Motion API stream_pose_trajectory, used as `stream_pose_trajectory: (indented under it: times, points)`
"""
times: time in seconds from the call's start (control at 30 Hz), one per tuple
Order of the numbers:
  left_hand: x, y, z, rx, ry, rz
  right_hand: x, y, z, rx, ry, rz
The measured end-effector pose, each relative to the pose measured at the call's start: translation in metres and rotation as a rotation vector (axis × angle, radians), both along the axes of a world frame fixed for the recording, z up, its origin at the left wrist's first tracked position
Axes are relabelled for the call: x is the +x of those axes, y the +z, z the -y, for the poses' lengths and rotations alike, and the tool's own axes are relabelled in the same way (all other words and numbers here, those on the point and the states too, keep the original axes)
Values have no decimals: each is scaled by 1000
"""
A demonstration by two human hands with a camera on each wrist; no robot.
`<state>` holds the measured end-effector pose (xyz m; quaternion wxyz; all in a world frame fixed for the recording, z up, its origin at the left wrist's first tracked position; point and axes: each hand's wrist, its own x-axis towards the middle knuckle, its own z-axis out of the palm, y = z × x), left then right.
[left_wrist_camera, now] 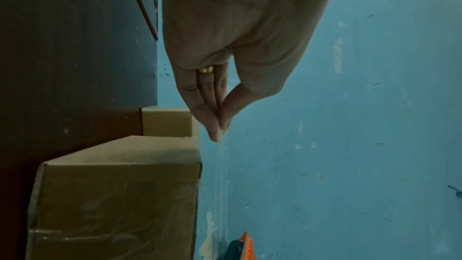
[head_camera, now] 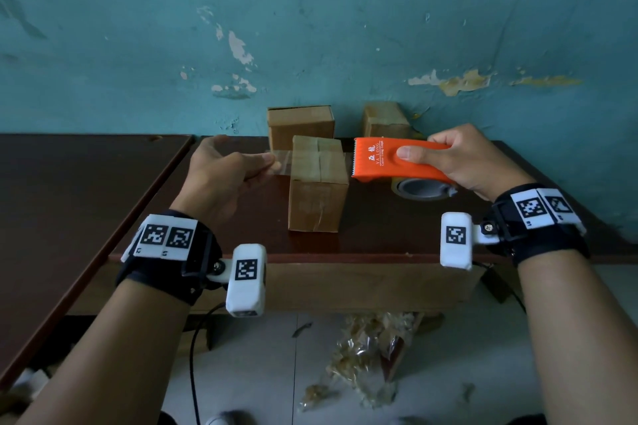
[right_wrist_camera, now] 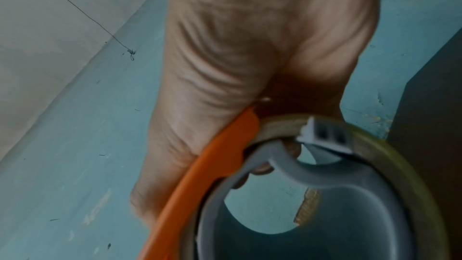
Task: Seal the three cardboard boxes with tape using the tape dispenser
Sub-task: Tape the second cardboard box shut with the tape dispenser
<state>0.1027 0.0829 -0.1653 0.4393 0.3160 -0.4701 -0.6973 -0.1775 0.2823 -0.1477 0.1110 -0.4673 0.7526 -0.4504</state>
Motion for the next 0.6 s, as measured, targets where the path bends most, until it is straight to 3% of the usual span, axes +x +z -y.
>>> stream_pose_trajectory:
  times: [0.6]
  points:
    - [1,0,-4,76,-51,88,-1,-2,-6,89,45,59]
